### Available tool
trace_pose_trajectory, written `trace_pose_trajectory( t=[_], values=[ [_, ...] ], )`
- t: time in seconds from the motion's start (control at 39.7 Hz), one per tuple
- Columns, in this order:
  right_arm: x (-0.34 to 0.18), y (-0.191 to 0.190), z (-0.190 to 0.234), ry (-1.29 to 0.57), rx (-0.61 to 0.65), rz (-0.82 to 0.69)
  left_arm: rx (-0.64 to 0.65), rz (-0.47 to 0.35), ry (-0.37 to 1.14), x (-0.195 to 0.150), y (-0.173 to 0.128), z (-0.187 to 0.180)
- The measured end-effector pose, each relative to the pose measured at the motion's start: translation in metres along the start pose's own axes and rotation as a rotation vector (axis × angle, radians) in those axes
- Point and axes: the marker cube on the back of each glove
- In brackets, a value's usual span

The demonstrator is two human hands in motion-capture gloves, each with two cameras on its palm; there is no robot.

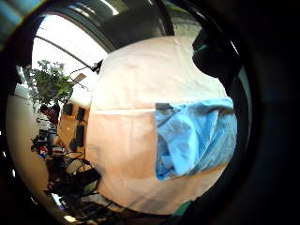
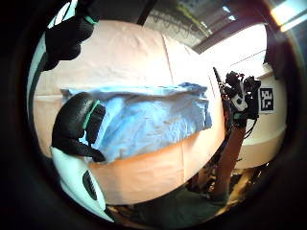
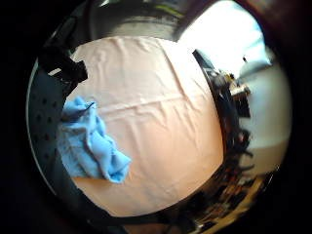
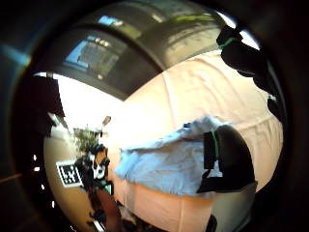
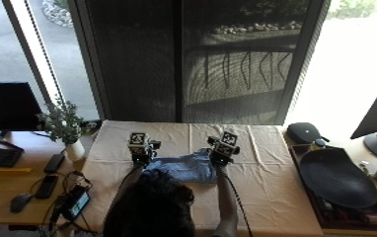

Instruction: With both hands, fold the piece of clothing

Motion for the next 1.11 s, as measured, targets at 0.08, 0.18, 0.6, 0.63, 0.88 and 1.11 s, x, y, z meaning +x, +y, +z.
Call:
trace_pose_trajectory(
  t=[0.08, 0.18, 0.6, 0.63, 0.88, 1.11],
  values=[
    [0.028, 0.015, 0.016, -0.019, -0.062, 0.135, 0.094, 0.038, -0.008, 0.008, -0.010, 0.010],
    [0.050, 0.036, 0.049, -0.035, -0.129, 0.213, 0.096, 0.068, -0.105, 0.008, -0.017, 0.039],
    [0.033, 0.085, 0.092, -0.014, -0.030, 0.193, -0.412, 0.008, 0.004, 0.001, 0.030, 0.134],
    [0.032, 0.080, 0.089, -0.006, 0.013, 0.192, -0.414, 0.014, 0.018, 0.002, 0.029, 0.133],
    [-0.039, 0.068, 0.045, -0.333, -0.107, 0.202, -0.572, 0.105, 0.307, 0.015, 0.028, 0.072],
    [-0.193, 0.054, 0.005, -0.690, -0.082, -0.045, -0.560, 0.058, 0.210, -0.024, 0.071, -0.008]
  ],
)
